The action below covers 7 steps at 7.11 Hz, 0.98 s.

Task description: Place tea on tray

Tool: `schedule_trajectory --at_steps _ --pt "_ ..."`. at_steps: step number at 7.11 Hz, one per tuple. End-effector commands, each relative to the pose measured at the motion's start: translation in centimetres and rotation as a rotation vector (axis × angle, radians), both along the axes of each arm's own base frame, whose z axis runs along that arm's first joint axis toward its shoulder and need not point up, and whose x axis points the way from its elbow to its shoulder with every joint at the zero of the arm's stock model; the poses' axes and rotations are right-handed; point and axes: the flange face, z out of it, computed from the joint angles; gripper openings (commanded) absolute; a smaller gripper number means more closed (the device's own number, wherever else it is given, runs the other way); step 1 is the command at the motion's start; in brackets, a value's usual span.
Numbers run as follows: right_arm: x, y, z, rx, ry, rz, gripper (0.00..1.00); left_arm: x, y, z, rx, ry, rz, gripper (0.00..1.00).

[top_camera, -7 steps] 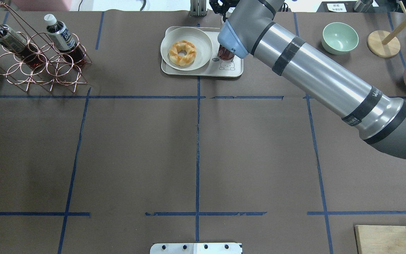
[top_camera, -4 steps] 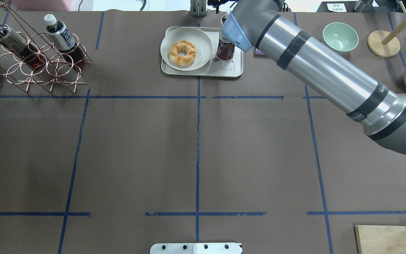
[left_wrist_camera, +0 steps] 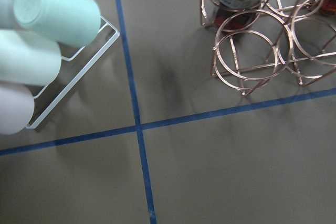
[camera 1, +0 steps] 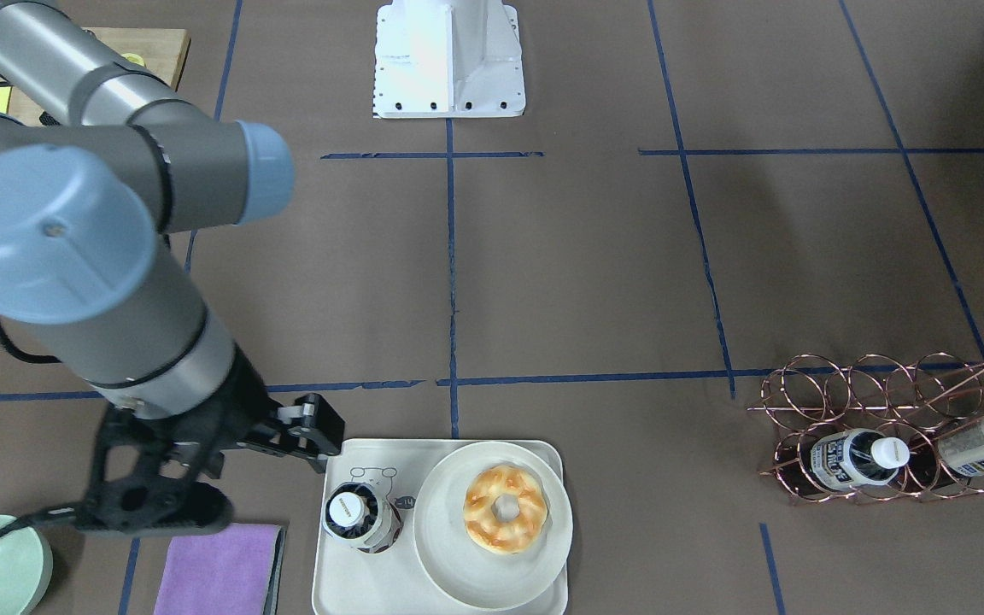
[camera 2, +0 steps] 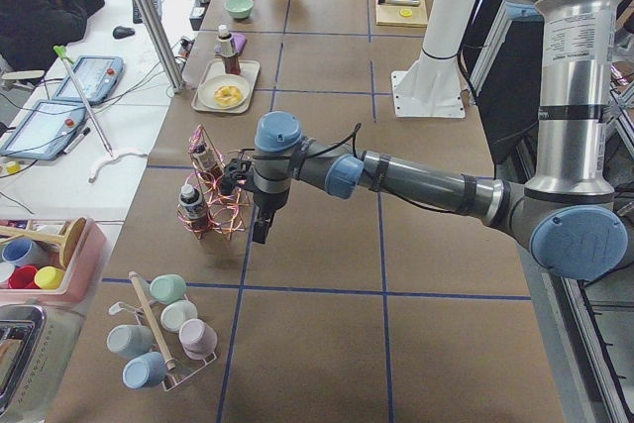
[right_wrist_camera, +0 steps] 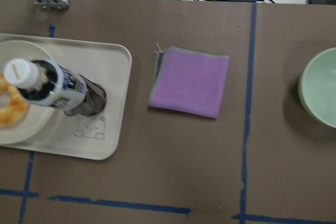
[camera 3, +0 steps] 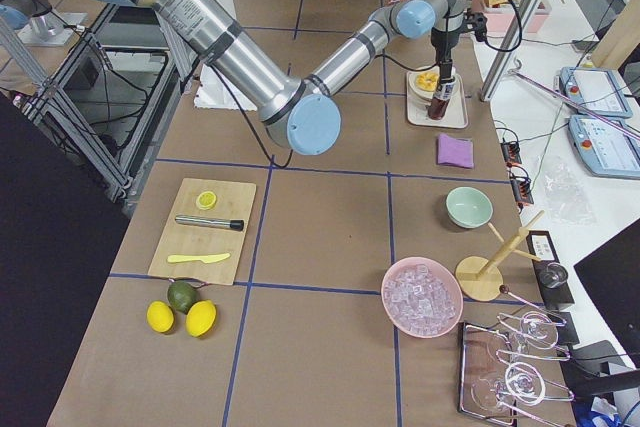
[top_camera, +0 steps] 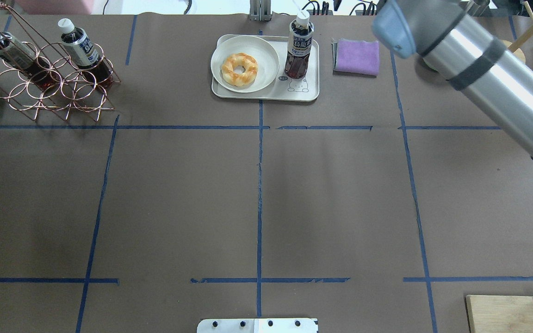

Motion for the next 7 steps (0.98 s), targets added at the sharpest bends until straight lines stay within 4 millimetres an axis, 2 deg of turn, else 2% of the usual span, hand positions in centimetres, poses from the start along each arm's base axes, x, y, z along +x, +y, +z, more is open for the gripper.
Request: schedule_trajectory --at_steps 1,2,3,4,5,6,7 --pt "8.8 6.8 8.5 0.043 0.068 -0.093 1.0 -3.0 0.5 5.3 -0.105 0.098 -0.014 1.0" --pt "13.4 8.1 13.8 0.03 0.034 -0.143 1.0 -4.5 0.8 7.6 -0.139 0.112 0.003 1.0" --pt "18.8 10.0 18.9 0.043 0.022 -0.176 1.0 -5.8 1.4 8.6 -0.186 0.11 0.045 1.0" --pt "22.0 12.6 23.6 0.033 0.011 -0.204 1.0 -6.9 2.2 9.4 -0.218 0.111 0.082 1.0" --pt "24.9 14.4 27.1 0.046 0.017 -0.226 1.0 -7.8 2.7 9.5 -0.223 0.114 0.081 1.0" --pt "26.7 17.7 31.8 0.011 0.022 -0.249 1.0 -8.1 3.5 9.9 -0.232 0.117 0.072 1.0" --pt "26.9 18.8 35.9 -0.078 0.015 -0.244 1.0 -8.1 3.4 9.7 -0.222 0.118 0.072 1.0"
